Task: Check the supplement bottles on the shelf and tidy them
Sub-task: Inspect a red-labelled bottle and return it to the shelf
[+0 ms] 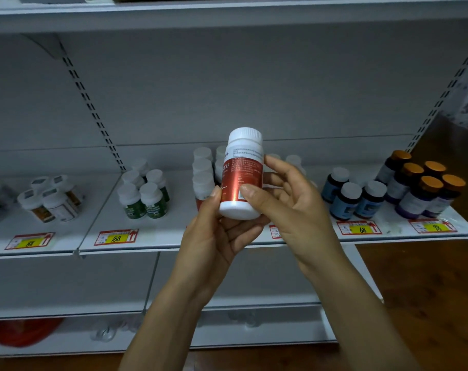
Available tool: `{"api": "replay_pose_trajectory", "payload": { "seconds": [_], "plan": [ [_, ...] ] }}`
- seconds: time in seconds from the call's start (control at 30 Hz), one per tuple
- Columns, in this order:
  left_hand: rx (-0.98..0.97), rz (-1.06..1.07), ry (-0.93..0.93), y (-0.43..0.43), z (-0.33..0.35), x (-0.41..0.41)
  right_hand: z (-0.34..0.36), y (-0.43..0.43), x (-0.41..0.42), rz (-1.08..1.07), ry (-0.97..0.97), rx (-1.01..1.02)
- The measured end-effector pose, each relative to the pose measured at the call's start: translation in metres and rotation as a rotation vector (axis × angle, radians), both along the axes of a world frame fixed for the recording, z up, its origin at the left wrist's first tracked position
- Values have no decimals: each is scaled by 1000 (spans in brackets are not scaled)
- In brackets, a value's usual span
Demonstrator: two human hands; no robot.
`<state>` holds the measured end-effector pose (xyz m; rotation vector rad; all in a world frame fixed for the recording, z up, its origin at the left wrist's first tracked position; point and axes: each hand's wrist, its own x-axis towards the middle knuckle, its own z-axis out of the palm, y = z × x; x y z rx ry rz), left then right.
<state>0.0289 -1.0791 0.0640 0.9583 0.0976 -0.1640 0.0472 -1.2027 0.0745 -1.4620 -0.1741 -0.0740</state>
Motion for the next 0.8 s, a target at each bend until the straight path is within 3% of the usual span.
{"api": "replay_pose_trajectory", "payload": {
  "seconds": [0.2, 0.3, 0.4, 0.57, 0.8],
  "plan": [
    [-4, -8, 1, 8, -5, 1, 1, 11, -6, -33, -62, -64],
    [20, 90, -65, 9, -6, 0, -2, 14, -7, -100, -134, -122],
    [220, 291, -191, 13, -6, 1, -12, 19, -9, -124, -195, -147],
    [580, 495, -387, 17, -7, 2, -17, 34, -18, 36, -121, 2],
    [693, 536, -524, 16, -18, -4, -18, 38, -14, 98, -56, 112]
  ]
}}
